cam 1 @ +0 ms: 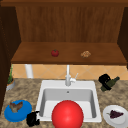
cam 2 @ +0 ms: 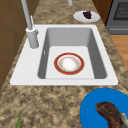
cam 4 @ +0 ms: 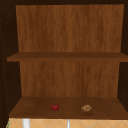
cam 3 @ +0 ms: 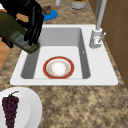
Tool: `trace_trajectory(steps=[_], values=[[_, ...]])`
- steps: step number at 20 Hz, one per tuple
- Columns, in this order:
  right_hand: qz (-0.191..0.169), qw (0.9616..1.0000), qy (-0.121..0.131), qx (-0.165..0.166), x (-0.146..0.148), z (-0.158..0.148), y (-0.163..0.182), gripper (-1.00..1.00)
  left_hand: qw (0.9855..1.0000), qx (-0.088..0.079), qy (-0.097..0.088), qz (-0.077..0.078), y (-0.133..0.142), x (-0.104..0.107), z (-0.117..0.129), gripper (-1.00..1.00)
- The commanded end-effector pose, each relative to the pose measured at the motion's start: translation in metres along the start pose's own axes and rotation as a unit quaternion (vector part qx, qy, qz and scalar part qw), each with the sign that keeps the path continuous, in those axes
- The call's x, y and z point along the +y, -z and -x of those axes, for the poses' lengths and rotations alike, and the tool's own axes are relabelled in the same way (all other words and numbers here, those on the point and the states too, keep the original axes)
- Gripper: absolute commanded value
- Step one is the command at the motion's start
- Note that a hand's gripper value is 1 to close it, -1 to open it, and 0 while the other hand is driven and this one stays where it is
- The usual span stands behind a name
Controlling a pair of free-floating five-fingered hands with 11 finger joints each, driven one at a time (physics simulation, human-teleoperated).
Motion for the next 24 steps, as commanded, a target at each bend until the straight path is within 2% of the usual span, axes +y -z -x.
trace_trajectory(steps=[1,6,8,11,14,15,19,22,24], values=[[-0.014,0.9978,-0.063,0.014,0.003,0.006,0.008,1.0,1.0,0.0,0.0,0.0,0.0,0.0,0.0,0.0],[-0.014,0.9981,-0.057,0.018,0.015,0.011,0.013,1.0,1.0,0.0,0.0,0.0,0.0,0.0,0.0,0.0],[-0.01,0.9994,-0.032,0.013,0.032,0.013,0.021,1.0,1.0,0.0,0.0,0.0,0.0,0.0,0.0,0.0],[-0.006,0.9993,-0.033,0.016,0.05,0.02,0.028,1.0,1.0,0.0,0.0,0.0,0.0,0.0,0.0,0.0],[-0.011,0.9989,-0.044,0.015,0.067,0.026,0.034,1.0,1.0,0.0,0.0,0.0,0.0,0.0,0.0,0.0],[-0.015,0.998,-0.058,0.022,0.066,0.027,0.033,1.0,1.0,0.0,0.0,0.0,0.0,0.0,0.0,0.0],[-0.027,0.9962,-0.068,0.047,0.07,-0.008,0.051,1.0,1.0,0.0,0.0,0.0,0.0,0.0,0.0,0.0],[-0.044,0.99,-0.1,0.089,0.075,-0.021,0.058,1.0,1.0,0.0,0.0,0.0,0.0,0.0,0.0,0.0],[-0.053,0.9872,-0.108,0.104,0.079,-0.035,0.063,1.0,1.0,0.0,0.0,0.0,0.0,0.0,0.0,0.0]])
